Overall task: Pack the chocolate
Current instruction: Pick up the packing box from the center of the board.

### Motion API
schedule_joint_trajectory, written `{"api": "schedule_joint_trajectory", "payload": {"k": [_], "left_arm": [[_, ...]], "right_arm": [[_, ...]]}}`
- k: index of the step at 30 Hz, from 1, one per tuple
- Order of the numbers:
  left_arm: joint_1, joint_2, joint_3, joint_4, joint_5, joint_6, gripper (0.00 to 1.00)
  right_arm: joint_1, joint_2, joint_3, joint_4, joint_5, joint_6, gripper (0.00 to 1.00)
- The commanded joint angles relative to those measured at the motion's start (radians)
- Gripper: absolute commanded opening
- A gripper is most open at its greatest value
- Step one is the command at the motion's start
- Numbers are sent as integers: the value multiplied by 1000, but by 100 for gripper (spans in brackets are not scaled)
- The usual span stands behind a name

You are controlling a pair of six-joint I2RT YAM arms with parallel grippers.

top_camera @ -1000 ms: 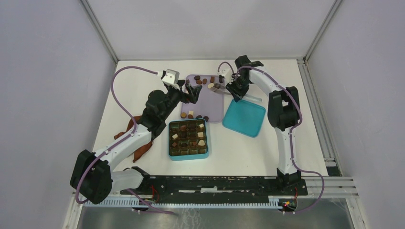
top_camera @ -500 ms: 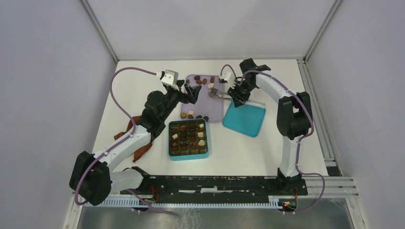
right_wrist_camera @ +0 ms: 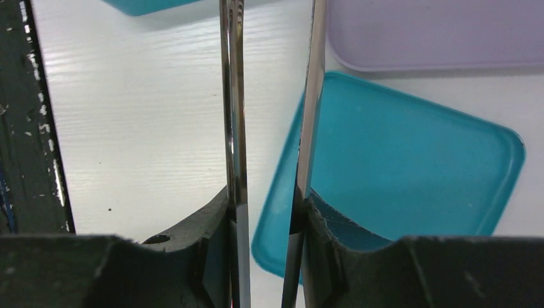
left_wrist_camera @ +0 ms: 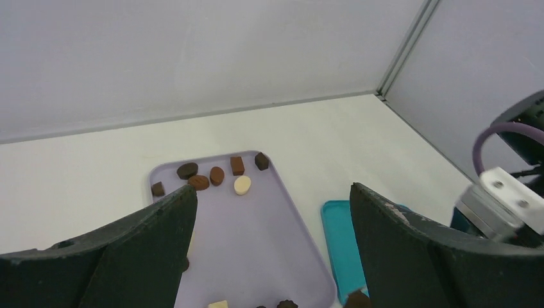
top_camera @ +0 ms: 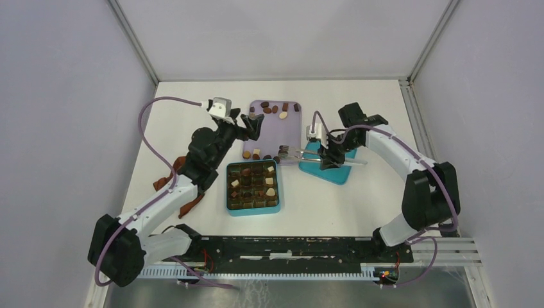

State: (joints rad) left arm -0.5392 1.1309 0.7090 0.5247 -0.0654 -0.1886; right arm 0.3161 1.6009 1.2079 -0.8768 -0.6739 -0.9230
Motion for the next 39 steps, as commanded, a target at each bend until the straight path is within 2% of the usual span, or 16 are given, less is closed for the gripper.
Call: {"api": "schedule_joint_trajectory", "payload": {"k": [1, 10, 17, 20, 23, 26, 28, 33, 39], "left_arm": [[-5, -93, -26, 7, -103, 51, 94], [-4, -157, -96, 30, -96, 46, 93], [-5, -234, -117, -33, -189, 57, 96], [-3, -217, -45, -212, -297, -23, 97], [-3, -169, 72, -523, -366, -145, 89], [2, -161, 146, -774, -370, -242, 66], [3, -178, 170, -877, -364, -286, 58], [19, -196, 197, -1067, -372, -350, 58], [42, -87, 188, -1163, -253, -388, 58]], "right_arm": [[28, -102, -85, 6, -162, -173, 3], [162, -139, -130, 2, -94, -253, 3], [213, -123, -125, 18, -33, -227, 3], [213, -121, -104, -7, -39, -234, 3], [212, -133, -105, -14, -45, -238, 3], [212, -155, -108, -14, -58, -238, 3], [213, -171, -112, -10, -64, -239, 3], [213, -186, -131, 5, -70, -235, 3], [216, -182, -133, 5, -72, -235, 3]]}}
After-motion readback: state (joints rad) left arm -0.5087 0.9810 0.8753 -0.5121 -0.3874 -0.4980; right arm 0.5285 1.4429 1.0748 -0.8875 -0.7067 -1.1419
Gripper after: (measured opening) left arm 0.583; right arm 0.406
